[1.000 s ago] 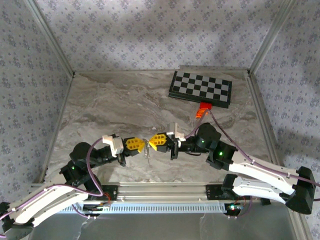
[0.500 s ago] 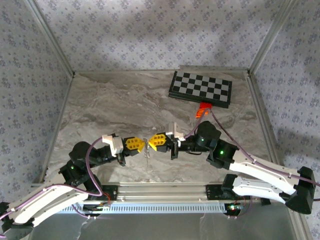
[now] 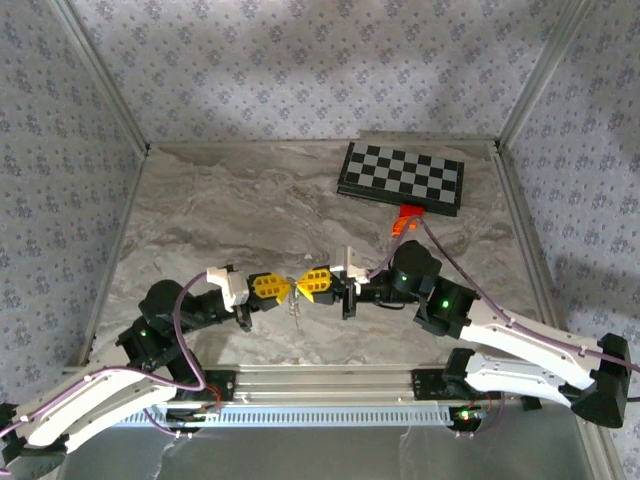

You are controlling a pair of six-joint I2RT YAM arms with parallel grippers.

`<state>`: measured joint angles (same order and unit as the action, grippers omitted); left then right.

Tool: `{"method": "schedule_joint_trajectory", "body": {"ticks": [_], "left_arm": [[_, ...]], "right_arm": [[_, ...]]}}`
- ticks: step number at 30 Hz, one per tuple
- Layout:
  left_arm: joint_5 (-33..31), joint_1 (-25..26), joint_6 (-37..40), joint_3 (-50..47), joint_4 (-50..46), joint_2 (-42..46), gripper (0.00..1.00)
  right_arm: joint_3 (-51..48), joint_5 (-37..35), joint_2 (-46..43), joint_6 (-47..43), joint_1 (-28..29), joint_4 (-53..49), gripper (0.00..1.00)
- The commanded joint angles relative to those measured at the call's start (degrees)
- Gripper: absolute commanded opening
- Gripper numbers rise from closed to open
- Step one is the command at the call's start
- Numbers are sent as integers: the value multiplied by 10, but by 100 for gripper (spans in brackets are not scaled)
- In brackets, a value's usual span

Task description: Put the keys on the keyring

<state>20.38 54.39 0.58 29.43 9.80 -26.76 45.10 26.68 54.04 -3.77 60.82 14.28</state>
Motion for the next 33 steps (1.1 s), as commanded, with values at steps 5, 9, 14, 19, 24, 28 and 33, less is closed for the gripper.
{"method": "schedule_joint_trajectory", "body": {"ticks": [5,9,14,19,24,28,33], "left_arm": [[11,2,7,24,7,-12,0],[12,3,5,26,0,-12,0],[11,3,2,26,-4,-11,0],[11,3,2,27,-5,-11,0],[11,3,2,29,-10,-10,0],[11,3,1,29,-15,-9,0],[10,3,3,34,-29,-9,0]], "right_arm": [[18,14,11,-26,27,-45,0],[29,-6,6,-53,34,-88,0],[40,-25,5,-75,41,-125,0],[48,-37,6,-89,45,-147,0],[50,-40,6,-93,46,-151,0],[51,-43,5,-95,48,-152,0],[52,-48,3,-101,48,-160,0]]}}
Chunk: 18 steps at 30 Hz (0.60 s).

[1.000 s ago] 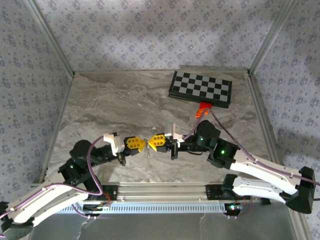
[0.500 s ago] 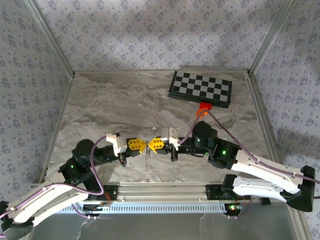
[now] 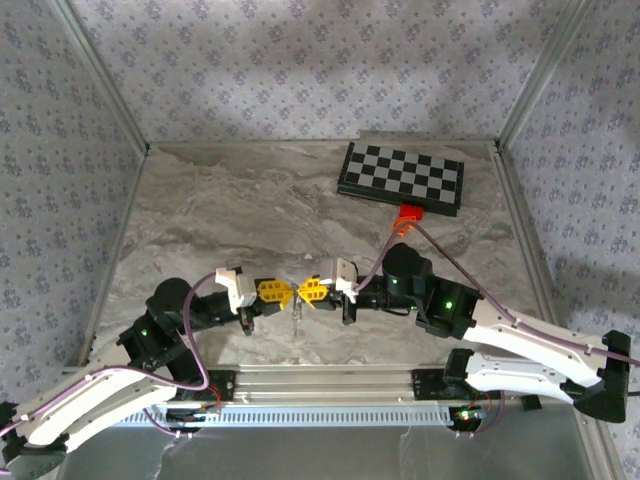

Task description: Put the keys on the keyring

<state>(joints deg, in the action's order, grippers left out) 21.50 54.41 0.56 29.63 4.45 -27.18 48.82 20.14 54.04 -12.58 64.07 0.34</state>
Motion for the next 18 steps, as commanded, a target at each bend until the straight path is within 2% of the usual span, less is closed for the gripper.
{"method": "schedule_joint_trajectory", "body": {"ticks": [1,18], "left_arm": [[-2,3,4,34,20,-5,0],[16,2,8,39,26,-14,0]], "right_arm": [[15,19,3,-13,16,-18,0],[-16,75,-11,60,-20,71,0]]}}
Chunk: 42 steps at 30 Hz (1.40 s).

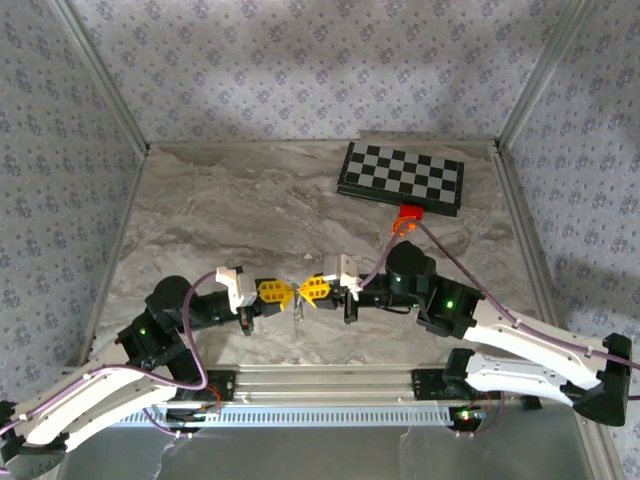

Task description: Put the keys on the keyring

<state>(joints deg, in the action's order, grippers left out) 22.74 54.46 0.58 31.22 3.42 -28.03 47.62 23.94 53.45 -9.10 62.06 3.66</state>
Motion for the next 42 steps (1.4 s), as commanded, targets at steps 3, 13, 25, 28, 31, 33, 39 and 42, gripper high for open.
{"method": "schedule_joint_trajectory", "body": {"ticks": [3,13,25,28,31,33,39,42], "left_arm": [[4,2,8,24,37,-8,0],[8,2,14,31,33,-20,0],[13,2,16,39,25,-28,0],[14,2,17,39,23,-30,0],[15,2,19,42,18,-32,0],[14,2,19,42,14,-34,0],[14,2,22,50,-5,-38,0],[14,2,22,52,-11,-41,0]], "right_arm": [[-3,40,-3,22,-2,31,0],[-5,53,-5,22,-9,36,0],[3,50,-4,-16,-2,6,0],[3,50,-4,-20,-1,2,0],[4,46,-7,-27,0,-6,0],[5,43,-8,-35,2,-13,0],[12,40,-5,-56,7,-36,0],[16,36,-6,-64,8,-47,0]]}}
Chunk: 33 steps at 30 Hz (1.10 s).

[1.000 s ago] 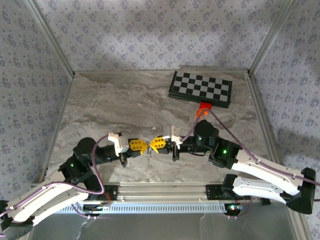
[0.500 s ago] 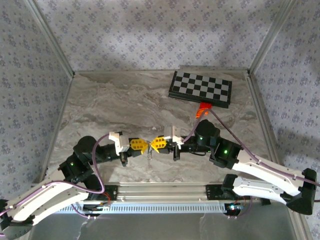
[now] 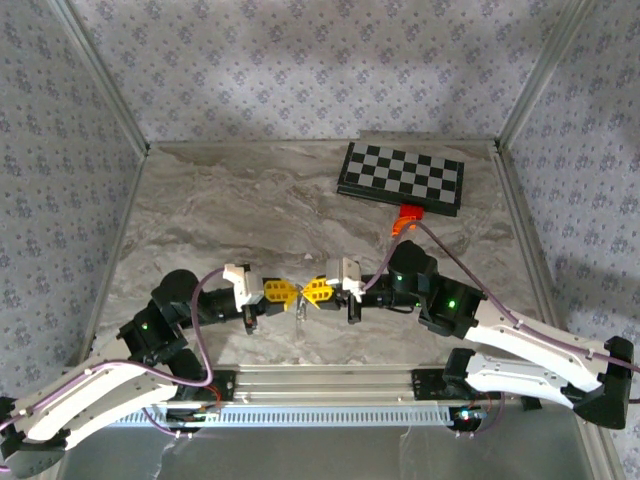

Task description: Put the keys on the keyring

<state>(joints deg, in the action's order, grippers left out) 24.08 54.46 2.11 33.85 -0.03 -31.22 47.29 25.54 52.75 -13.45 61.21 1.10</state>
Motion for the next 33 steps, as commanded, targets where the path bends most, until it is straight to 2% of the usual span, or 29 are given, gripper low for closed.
{"method": "schedule_joint_trajectory", "body": {"ticks": [1,22,33], "left_arm": [[1,2,6,26,21,-9,0],[4,2,-3,33,15,-17,0],[-8,2,-55,-7,104,-14,0]], "right_arm": [[20,19,0,-23,17,-26,0],[15,-46,-17,-72,37,-63,0],[-11,-65,-40,-73,37,-38,0]]}}
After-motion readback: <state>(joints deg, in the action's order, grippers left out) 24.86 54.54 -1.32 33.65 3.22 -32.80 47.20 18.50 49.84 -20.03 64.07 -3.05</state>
